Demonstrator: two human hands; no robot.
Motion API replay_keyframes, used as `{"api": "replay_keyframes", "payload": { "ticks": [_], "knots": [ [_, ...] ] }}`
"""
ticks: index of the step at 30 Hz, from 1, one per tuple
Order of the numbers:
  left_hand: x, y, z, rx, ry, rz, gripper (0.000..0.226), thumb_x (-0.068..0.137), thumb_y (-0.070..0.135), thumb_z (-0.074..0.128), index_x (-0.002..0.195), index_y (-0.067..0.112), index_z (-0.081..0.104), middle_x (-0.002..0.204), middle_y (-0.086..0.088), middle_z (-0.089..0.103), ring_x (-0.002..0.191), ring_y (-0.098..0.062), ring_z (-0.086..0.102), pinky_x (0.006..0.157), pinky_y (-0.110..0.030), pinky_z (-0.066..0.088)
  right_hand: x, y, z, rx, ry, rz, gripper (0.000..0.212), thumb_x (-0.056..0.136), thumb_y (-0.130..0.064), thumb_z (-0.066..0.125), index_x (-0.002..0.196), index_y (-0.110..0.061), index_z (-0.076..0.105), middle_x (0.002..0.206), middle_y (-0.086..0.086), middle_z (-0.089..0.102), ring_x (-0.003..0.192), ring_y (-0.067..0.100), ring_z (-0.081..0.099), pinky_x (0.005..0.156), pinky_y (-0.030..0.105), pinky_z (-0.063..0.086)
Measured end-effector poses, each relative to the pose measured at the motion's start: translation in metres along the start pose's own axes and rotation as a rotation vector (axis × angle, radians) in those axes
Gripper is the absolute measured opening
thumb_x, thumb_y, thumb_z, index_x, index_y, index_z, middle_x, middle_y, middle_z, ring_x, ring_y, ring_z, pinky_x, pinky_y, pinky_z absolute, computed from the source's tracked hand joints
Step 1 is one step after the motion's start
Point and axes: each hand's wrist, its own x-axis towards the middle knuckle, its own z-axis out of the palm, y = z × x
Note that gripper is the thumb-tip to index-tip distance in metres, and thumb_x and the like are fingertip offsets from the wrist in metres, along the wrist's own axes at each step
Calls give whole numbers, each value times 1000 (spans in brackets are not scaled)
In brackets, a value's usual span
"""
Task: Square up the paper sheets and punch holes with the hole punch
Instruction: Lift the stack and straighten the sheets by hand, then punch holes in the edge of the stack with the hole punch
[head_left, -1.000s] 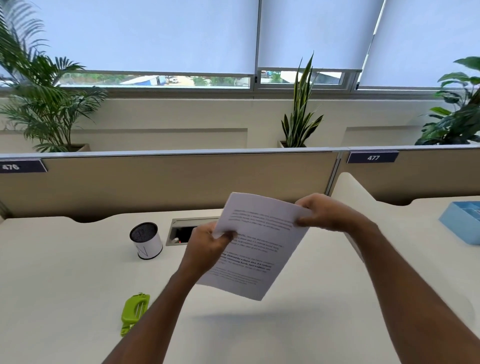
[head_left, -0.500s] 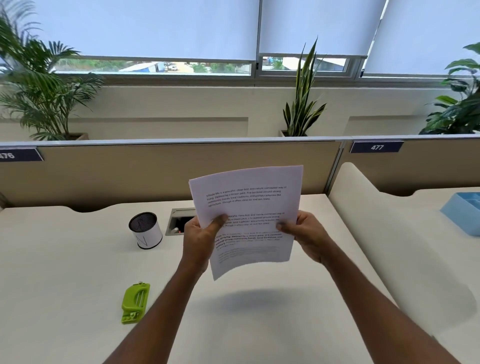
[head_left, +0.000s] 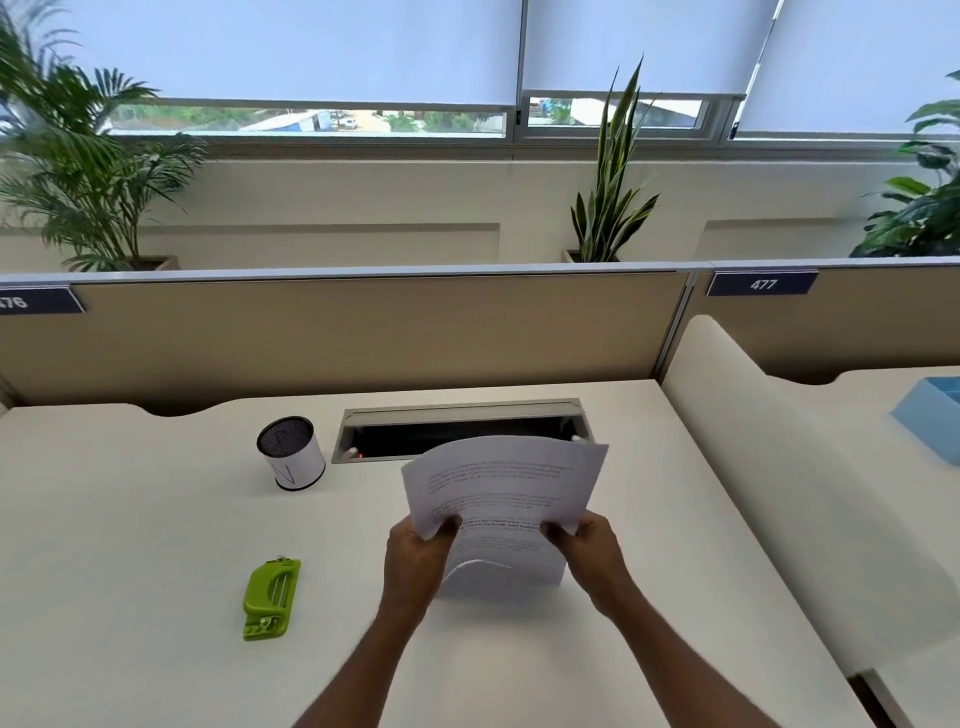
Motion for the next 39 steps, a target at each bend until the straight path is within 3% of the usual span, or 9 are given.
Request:
{"api": "replay_keyframes", "payload": {
  "ticks": [2, 5, 9, 13, 23, 30, 34, 37, 39],
  "knots": [
    [4, -3, 0, 25, 9, -18, 12, 81, 22, 74, 78, 32, 70, 83, 11, 75, 78, -14, 72, 62, -27, 57, 1, -2, -1, -33, -6, -15, 16, 86, -16, 69, 85, -30, 76, 88, -7, 78, 82, 11, 72, 67, 25, 57],
    [10, -3, 0, 78, -21, -32, 5, 84, 25, 71, 89, 24, 71, 85, 6, 75, 79, -18, 71, 58, -24, 54, 2, -3, -4, -109, -25, 4, 9, 88, -18, 68, 92, -21, 76, 91, -3, 78, 85, 15, 71, 73, 32, 55],
    [20, 3, -1, 121, -83, -52, 18, 77, 32, 69, 94, 25, 71, 91, 1, 76, 80, -20, 73, 70, -42, 61, 6, -4, -5, -157, -23, 28, 18, 85, -28, 65, 93, -16, 75, 89, 0, 78, 81, 19, 73, 67, 35, 55],
    [26, 3, -7, 192, -74, -91, 25, 74, 24, 71, 98, 23, 67, 94, 3, 74, 83, -18, 71, 73, -39, 59, 8, -4, 2, -96, -37, 127, 23, 83, -6, 62, 93, -23, 74, 89, -7, 79, 81, 17, 75, 72, 36, 61],
    [6, -51, -16, 464, -53, -246, 35, 78, -4, 59, 112, 4, 62, 109, -11, 69, 84, -14, 57, 70, -21, 41, -9, 37, 42, -178, -45, 429, 28, 74, 4, 49, 87, -4, 73, 89, 13, 76, 84, 31, 72, 74, 41, 59],
    [8, -65, -16, 843, -128, -233, 28, 86, 17, 52, 111, 5, 54, 114, -16, 53, 109, -32, 52, 87, -36, 44, -1, 47, 48, -241, 10, 480, 23, 77, 0, 50, 79, -12, 70, 84, 8, 73, 72, 21, 66, 56, 24, 49],
    [16, -56, -40, 883, 106, -119, 37, 85, 20, 57, 121, 11, 59, 120, -15, 55, 111, -34, 51, 87, -42, 47, 1, 50, 46, -230, 24, 501, 22, 77, 0, 52, 81, -11, 70, 86, 11, 73, 77, 27, 67, 63, 28, 49],
    [28, -51, -80, 971, 422, 38, 32, 75, 7, 66, 107, 6, 69, 106, -21, 62, 95, -42, 55, 78, -47, 48, 2, 53, 44, -208, 23, 511, 23, 76, 2, 52, 82, -9, 71, 87, 12, 73, 84, 31, 69, 69, 35, 55],
    [32, -52, -107, 951, 545, -61, 34, 73, 3, 65, 107, -1, 66, 110, -27, 59, 98, -46, 53, 80, -52, 47, 3, 54, 43, -199, 27, 515, 22, 76, 2, 53, 80, -10, 71, 88, 12, 73, 86, 32, 69, 75, 41, 57]
  ]
}}
